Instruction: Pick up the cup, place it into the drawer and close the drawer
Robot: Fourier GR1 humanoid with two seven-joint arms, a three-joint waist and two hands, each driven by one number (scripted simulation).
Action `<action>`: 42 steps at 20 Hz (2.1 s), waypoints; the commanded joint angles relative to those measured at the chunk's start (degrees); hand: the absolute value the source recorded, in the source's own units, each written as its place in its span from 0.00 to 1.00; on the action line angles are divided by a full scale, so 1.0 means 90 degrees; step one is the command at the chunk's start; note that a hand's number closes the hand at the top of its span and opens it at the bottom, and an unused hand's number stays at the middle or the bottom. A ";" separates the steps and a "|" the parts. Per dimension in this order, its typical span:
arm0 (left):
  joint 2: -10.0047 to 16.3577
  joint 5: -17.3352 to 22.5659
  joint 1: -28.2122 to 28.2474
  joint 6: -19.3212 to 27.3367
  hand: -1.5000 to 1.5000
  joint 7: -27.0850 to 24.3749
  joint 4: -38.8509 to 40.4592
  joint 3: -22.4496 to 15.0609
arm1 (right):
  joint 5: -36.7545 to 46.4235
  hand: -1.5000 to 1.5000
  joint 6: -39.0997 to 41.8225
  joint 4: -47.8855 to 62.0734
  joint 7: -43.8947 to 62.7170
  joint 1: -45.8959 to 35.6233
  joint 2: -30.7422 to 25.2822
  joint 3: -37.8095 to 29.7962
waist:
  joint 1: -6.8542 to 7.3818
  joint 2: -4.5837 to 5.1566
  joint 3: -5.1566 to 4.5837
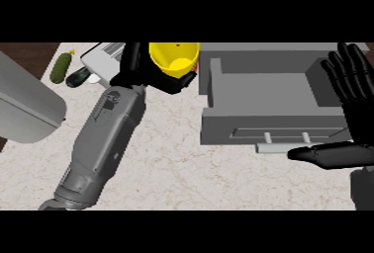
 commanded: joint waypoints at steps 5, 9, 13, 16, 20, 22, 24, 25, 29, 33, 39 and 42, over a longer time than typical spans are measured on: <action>-0.0057 0.0438 -0.1652 0.1285 1.00 0.1166 0.0796 -0.0759 | -0.0022 0.00 0.0165 0.0234 -0.0292 0.0116 -0.0051 -0.0088 | -0.0177 0.0065 0.0000; -0.0058 0.0595 -0.2274 0.1772 1.00 0.1553 0.1664 -0.1128 | -0.0037 0.00 0.0120 0.0284 -0.0299 -0.0205 -0.0012 -0.0038 | -0.0290 0.0104 0.0003; -0.0058 0.0960 -0.2702 0.2269 1.00 0.1900 0.2344 -0.1637 | -0.0222 0.00 0.0386 0.0561 -0.0449 -0.0385 -0.0222 -0.0194 | -0.0498 0.0144 0.0011; -0.0058 0.0986 -0.2722 0.2028 1.00 0.1642 0.2966 -0.1694 | -0.0213 0.00 0.0260 0.0193 -0.0068 -0.0446 -0.0101 0.0015 | -0.0645 0.0192 0.0006; -0.0058 0.1120 -0.2768 0.1693 1.00 0.2171 0.3250 -0.2326 | -0.0157 0.00 0.0342 0.0308 -0.0223 -0.0578 -0.0031 0.0192 | -0.0938 0.0253 0.0014; -0.0058 0.1138 -0.2928 0.1272 1.00 0.2387 0.3406 -0.2416 | -0.0216 0.00 0.0396 0.0529 -0.0366 -0.0646 -0.0065 0.0090 | -0.0924 0.0291 0.0017; -0.0058 0.1220 -0.2412 0.1282 1.00 0.1980 0.3391 -0.2677 | -0.0254 0.00 0.0375 0.0496 -0.0353 -0.0674 -0.0038 0.0077 | -0.1020 0.0304 0.0013; -0.0058 0.1206 -0.2510 0.1400 1.00 0.2025 0.3386 -0.2801 | -0.0149 0.00 0.0315 0.0513 -0.0274 -0.0814 0.0051 0.0254 | -0.1061 0.0314 0.0011; -0.0058 0.1527 -0.2241 0.1347 0.00 0.1790 0.3189 -0.2924 | -0.0351 0.00 0.0496 0.0456 -0.0162 -0.1037 -0.0065 0.0239 | -0.1264 0.0345 0.0005; -0.0058 0.2108 -0.2136 0.1416 0.00 0.1487 0.2900 -0.2704 | -0.0892 0.00 0.1043 0.0655 -0.0199 -0.1117 0.0086 0.0543 | -0.1285 0.0380 0.0004; -0.0058 0.2807 -0.2305 0.1255 0.00 0.0802 0.2523 -0.2409 | -0.1395 1.00 0.2061 0.0566 -0.0028 -0.1016 0.0126 0.1406 | -0.1189 0.0329 -0.0004; -0.0058 0.3114 -0.2200 0.1399 0.00 0.0478 0.2526 -0.2301 | -0.1497 1.00 0.2759 0.0686 0.0363 -0.0992 -0.0559 0.1496 | -0.1095 0.0299 -0.0005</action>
